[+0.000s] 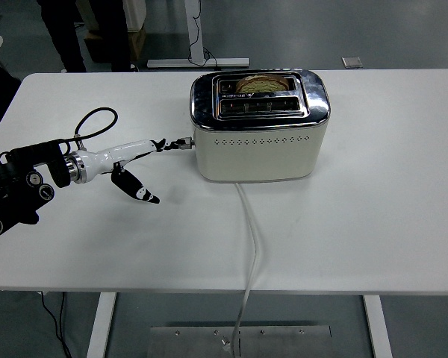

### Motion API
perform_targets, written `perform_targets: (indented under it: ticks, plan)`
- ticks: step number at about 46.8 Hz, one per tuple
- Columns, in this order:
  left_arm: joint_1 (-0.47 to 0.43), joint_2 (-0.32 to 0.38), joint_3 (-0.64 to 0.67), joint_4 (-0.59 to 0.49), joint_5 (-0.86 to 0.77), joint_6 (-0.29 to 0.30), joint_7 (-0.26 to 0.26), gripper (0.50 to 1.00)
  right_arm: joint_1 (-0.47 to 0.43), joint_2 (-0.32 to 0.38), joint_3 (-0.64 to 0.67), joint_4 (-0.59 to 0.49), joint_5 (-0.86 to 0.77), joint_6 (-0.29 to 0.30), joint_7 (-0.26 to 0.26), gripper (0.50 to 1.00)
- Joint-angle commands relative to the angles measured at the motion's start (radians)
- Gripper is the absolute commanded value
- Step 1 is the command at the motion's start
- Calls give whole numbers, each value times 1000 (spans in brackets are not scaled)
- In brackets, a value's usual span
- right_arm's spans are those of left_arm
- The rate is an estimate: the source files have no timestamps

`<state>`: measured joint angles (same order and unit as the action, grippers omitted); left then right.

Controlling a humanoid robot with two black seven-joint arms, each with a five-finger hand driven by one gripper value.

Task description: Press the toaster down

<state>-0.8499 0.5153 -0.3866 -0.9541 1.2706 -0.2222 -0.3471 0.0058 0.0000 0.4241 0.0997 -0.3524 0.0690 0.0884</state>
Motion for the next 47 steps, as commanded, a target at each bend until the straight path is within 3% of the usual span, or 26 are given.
perform_targets:
  ticks: [1,47]
  plan:
    - [2,-6,0,8,0,0,0,1000,-1,0,1,0,1,0,1,998]
    - [28,6,-3,29,-79,0,0,1000,0,0,-1,0,0,0,-1,998]
